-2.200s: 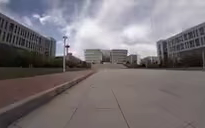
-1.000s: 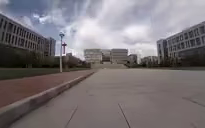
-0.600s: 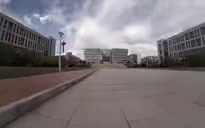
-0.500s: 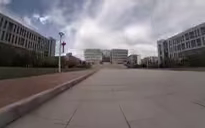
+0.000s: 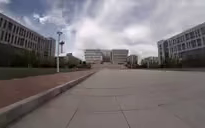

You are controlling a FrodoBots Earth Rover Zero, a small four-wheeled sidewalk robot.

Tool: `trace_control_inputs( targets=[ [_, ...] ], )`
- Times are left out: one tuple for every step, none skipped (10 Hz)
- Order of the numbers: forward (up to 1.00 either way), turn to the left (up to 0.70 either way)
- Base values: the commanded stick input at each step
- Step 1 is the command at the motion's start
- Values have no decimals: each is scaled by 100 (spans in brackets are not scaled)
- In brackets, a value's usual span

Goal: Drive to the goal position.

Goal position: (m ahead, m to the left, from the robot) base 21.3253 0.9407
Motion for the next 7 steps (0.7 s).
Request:
trace_control_inputs(
  targets=[
    [70, 0],
    [70, 0],
    [70, 0],
    [70, 0],
    [70, 0],
    [70, 0],
    [70, 0]
  ],
)
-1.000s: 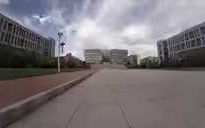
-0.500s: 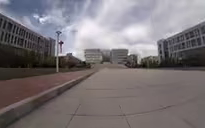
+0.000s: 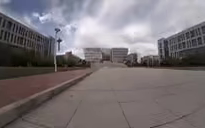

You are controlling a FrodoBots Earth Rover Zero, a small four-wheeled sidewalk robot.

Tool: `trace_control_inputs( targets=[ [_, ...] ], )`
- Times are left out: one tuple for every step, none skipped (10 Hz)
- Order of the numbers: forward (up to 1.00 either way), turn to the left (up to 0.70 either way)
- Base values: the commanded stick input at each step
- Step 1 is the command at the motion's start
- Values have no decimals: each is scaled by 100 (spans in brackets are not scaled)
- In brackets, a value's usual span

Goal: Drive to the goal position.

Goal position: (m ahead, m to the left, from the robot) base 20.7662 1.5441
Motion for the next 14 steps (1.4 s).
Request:
trace_control_inputs(
  targets=[
    [70, 0],
    [70, 0],
    [70, 0],
    [70, 0],
    [70, 0],
    [70, 0],
    [70, 0],
    [70, 0],
    [70, 0],
    [70, 0],
    [70, 0],
    [70, 0],
    [70, 0],
    [70, 0]
  ],
)
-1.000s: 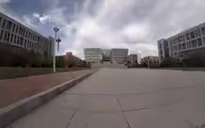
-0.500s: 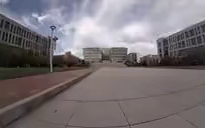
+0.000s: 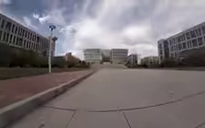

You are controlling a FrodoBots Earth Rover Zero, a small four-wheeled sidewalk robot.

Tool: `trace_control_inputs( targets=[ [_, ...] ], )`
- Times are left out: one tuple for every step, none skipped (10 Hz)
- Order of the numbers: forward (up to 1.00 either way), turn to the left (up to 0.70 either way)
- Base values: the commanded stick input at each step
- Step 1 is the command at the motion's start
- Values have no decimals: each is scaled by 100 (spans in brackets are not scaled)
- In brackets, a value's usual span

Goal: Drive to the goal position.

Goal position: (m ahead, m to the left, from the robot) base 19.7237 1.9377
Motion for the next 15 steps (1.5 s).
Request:
trace_control_inputs(
  targets=[
    [70, 0],
    [70, 0],
    [70, 0],
    [70, 0],
    [70, 0],
    [70, 0],
    [70, 0],
    [70, 0],
    [70, 0],
    [70, 0],
    [70, 0],
    [70, 0],
    [70, 0],
    [70, 0],
    [70, 0]
  ],
)
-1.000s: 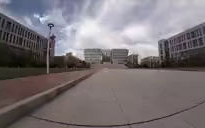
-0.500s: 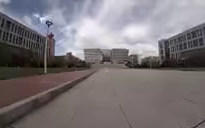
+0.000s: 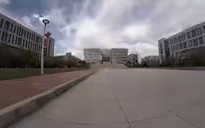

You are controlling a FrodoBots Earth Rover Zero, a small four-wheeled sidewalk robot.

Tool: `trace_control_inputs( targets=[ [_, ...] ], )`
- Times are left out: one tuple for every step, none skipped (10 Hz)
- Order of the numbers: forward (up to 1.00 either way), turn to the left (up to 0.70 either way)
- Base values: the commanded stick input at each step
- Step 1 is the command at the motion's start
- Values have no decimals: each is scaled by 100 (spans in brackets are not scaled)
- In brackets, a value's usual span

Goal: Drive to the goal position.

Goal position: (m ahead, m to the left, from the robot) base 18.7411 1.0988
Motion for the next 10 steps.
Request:
trace_control_inputs(
  targets=[
    [70, 0],
    [70, 0],
    [70, 0],
    [70, 0],
    [70, 0],
    [70, 0],
    [70, 0],
    [70, 0],
    [70, 0],
    [70, 0]
  ],
)
